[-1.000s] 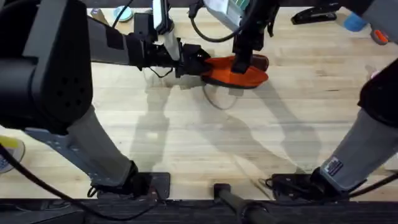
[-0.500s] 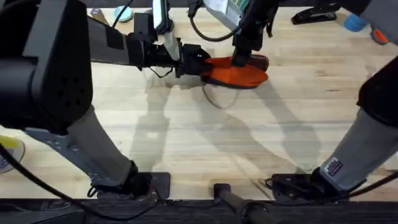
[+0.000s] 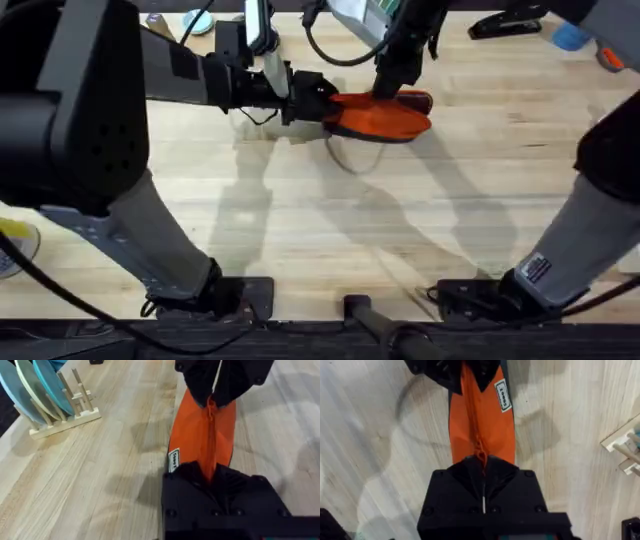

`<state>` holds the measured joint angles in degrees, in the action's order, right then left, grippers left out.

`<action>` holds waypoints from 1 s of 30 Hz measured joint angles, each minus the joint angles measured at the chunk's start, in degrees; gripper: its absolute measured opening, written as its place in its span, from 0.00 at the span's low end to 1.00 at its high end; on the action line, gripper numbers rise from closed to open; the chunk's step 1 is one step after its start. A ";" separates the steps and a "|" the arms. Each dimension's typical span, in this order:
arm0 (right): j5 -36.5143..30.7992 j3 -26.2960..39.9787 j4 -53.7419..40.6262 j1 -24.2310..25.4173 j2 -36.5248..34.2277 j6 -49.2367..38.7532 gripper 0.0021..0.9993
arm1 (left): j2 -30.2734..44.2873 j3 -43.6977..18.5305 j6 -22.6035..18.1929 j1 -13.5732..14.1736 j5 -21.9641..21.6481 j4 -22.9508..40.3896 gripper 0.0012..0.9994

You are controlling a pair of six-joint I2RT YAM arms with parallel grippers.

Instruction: Unzip the bag, pick up the pens from the table one at a time and place them inside, then zip the bag closed.

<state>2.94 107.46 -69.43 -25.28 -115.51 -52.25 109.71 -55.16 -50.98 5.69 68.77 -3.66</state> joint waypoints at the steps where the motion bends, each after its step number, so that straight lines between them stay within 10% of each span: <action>1: 0.00 0.00 0.01 0.00 -0.01 0.00 0.03 | 0.00 0.00 0.00 0.00 0.00 0.00 0.04; 30: -1.66 0.00 -1.94 -0.07 0.01 4.74 0.03 | 0.00 0.00 0.00 0.01 0.37 0.00 0.04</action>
<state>1.28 107.46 -71.37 -25.34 -115.50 -47.51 109.71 -55.16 -50.98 5.71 69.14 -3.66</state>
